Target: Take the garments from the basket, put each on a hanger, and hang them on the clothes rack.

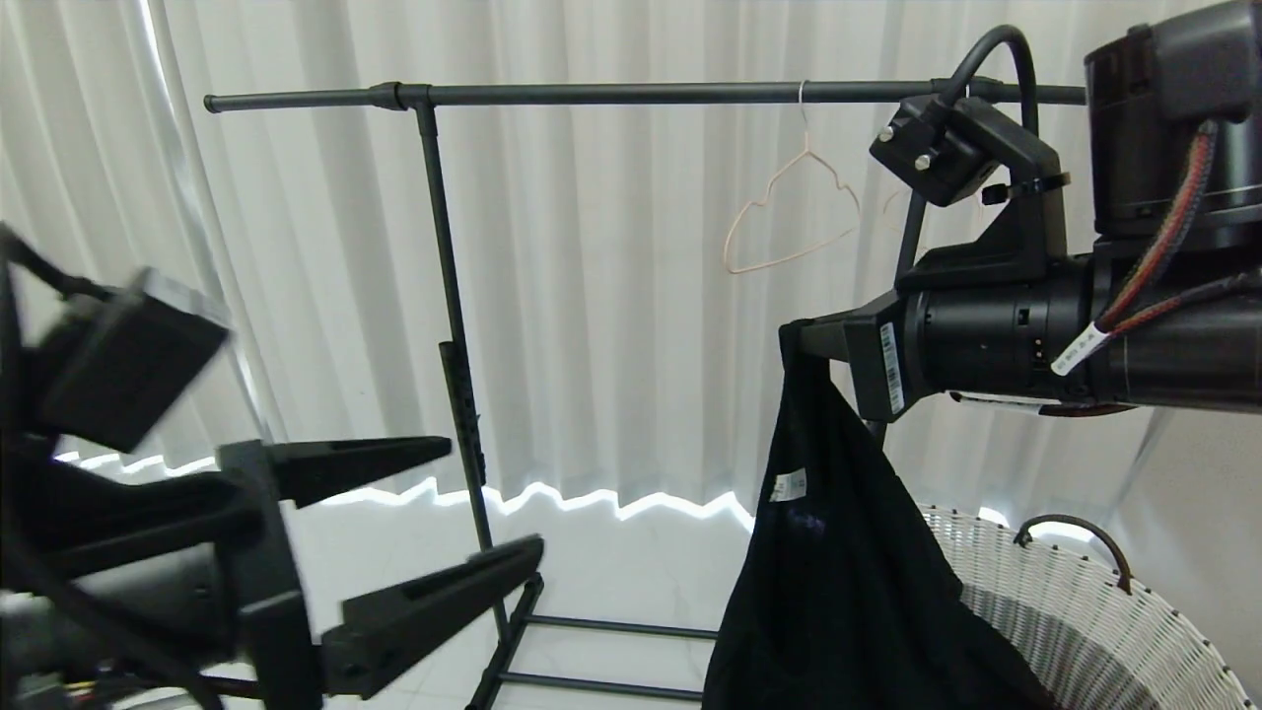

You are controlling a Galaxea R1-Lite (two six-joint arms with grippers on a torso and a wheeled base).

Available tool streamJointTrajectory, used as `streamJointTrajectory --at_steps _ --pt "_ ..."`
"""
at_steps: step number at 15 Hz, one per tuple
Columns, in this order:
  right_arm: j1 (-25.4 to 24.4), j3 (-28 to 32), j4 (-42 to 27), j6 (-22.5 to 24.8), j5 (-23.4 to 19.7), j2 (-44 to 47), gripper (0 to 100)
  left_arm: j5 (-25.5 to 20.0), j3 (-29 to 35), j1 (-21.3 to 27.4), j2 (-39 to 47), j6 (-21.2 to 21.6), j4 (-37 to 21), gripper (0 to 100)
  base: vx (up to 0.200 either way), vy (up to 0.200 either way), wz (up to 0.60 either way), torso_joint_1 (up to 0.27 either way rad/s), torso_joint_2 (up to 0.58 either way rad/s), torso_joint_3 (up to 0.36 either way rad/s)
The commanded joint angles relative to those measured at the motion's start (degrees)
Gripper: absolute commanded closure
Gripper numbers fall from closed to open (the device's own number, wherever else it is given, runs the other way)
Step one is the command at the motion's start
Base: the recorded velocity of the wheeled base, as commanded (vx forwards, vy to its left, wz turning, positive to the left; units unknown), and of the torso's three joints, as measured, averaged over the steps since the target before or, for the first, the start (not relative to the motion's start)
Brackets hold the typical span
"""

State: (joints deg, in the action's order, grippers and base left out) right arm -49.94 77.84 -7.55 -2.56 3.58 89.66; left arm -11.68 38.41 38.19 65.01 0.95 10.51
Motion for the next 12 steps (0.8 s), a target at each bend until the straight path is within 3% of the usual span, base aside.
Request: streamJointTrajectory --at_steps 1,6,9,12 --pt "-0.77 0.47 -0.01 -0.25 0.02 0.78 100 -0.10 1.49 1.62 12.07 0.02 0.21 0 0.000 0.000 0.00 0.000 0.00 0.000" --pt "-2.53 0.03 -0.01 -3.68 0.02 0.43 100 -1.07 10.10 8.48 24.28 -0.51 0.21 0 0.000 0.000 0.00 0.000 0.00 0.000" --pt "-2.97 0.03 -0.01 -3.77 0.02 -0.36 100 -2.47 14.94 7.25 32.28 -0.51 0.48 0 0.000 0.000 0.00 0.000 0.00 0.000" --pt "-3.32 0.03 -0.10 -3.77 0.02 -1.42 100 -2.56 15.02 5.31 36.24 -0.51 0.65 0 0.000 0.000 0.00 0.000 0.00 0.000"
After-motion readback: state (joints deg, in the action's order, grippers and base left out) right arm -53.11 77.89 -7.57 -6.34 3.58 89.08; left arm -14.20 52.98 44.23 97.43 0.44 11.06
